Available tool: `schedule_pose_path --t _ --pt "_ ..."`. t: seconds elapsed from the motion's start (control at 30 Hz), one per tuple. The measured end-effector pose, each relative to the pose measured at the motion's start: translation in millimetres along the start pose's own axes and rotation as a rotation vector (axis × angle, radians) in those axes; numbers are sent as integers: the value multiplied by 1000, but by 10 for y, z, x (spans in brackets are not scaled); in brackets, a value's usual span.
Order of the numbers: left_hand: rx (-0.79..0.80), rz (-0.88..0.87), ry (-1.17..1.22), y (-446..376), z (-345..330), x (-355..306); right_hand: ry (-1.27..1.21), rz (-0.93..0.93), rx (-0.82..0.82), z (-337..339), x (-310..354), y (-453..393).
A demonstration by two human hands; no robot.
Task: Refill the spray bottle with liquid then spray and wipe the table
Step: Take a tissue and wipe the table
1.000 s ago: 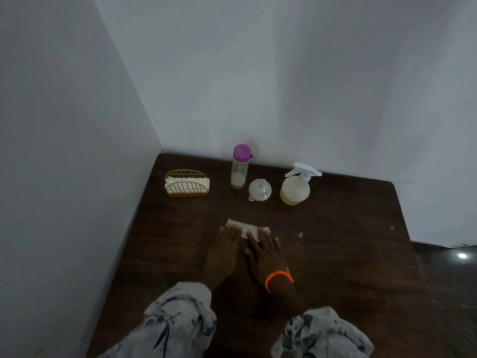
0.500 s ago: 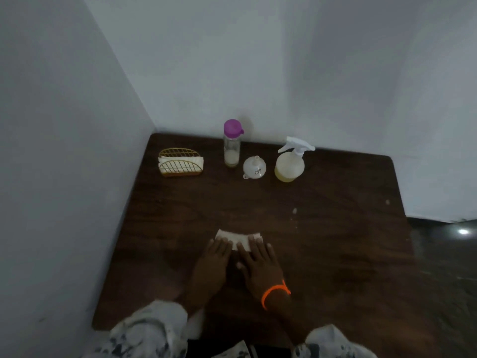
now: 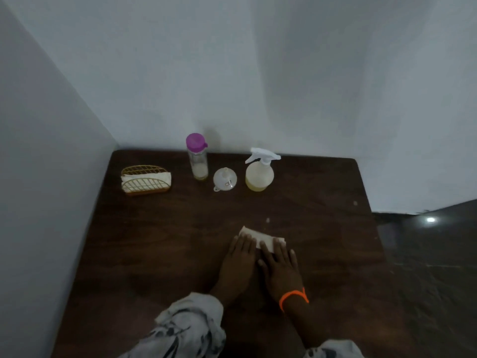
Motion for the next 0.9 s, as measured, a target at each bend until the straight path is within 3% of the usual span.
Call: schedule_pose_path --t 0.27,0.57,0.7,0.9 --pt "-51 158 41 -843 357 446 2 135 58 630 21 -1086" --pt "-46 261 146 -298 96 1475 -19 302 67 226 1160 -1111" --pt "-16 192 138 151 -172 1367 -35 296 -11 -28 1239 -635" --pt "24 155 118 220 -273 708 -7 236 -48 -49 610 -317"
Point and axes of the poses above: each hand's wrist, its own y-axis away from the middle knuckle, its own z-axis out of the back of the hand, x = y × z, the point moved 8 cm from there along -y, towards the middle knuckle, and after that the axes turned 10 degrees about z, right-handed, at the moved point
